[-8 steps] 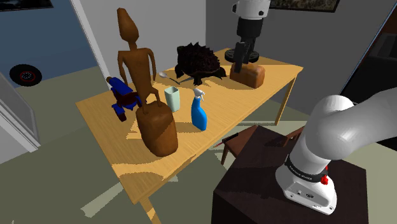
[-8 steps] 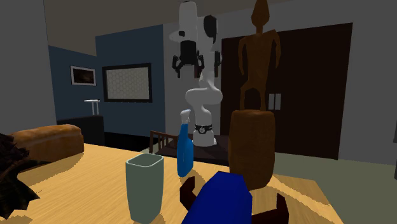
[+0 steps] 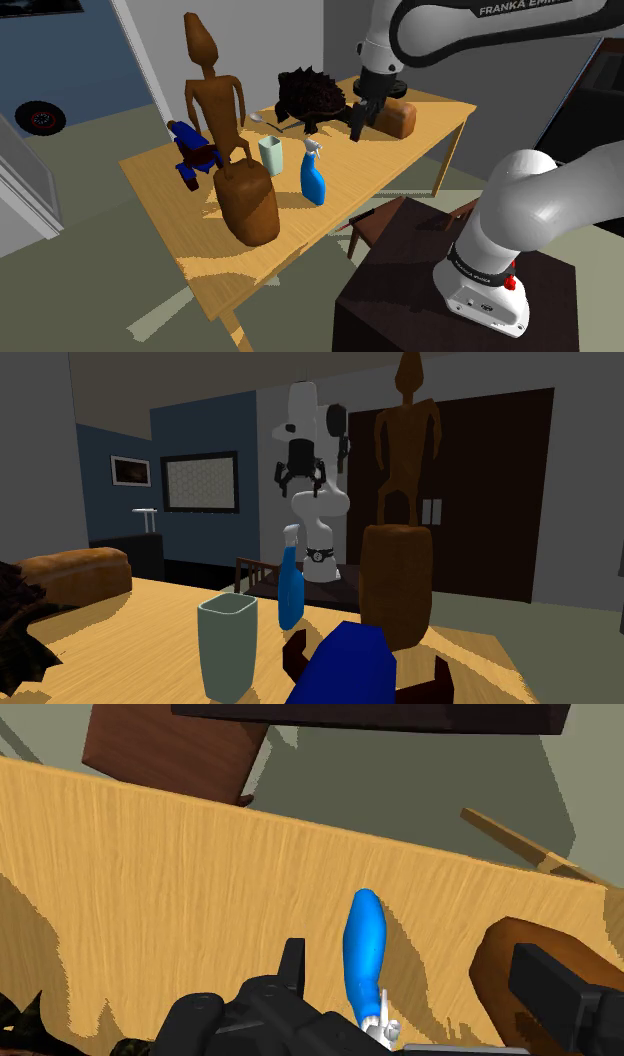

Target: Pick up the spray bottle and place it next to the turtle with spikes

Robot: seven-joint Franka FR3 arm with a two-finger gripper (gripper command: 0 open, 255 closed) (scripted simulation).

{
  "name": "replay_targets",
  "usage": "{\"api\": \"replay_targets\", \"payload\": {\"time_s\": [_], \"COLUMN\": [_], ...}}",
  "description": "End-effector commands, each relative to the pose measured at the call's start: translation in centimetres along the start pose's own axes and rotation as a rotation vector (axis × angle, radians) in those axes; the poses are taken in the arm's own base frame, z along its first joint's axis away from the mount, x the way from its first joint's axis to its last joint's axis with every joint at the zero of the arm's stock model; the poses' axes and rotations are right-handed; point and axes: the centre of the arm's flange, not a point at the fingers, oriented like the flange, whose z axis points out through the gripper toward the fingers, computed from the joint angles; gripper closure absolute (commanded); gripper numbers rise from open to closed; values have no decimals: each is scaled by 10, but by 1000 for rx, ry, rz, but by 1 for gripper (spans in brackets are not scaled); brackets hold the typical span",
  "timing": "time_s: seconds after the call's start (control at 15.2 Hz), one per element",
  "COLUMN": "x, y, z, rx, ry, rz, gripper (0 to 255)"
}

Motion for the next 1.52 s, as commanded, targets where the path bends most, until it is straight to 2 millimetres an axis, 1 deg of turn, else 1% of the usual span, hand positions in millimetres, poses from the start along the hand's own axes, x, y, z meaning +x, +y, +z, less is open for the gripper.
{"api": "replay_targets", "payload": {"time_s": [0.0, 0.4, 0.86, 1.32, 1.39, 1.45], "x": [1, 13, 40, 52, 54, 54], "y": [-4, -19, -33, -31, -30, -30], "z": [27, 101, 185, 220, 227, 227], "rx": [-7, -28, -53, -54, -54, -54], "ry": [46, 165, 304, 311, 311, 311], "rz": [26, 101, 189, 193, 193, 193], "gripper": [0, 0, 0, 0, 0, 0]}}
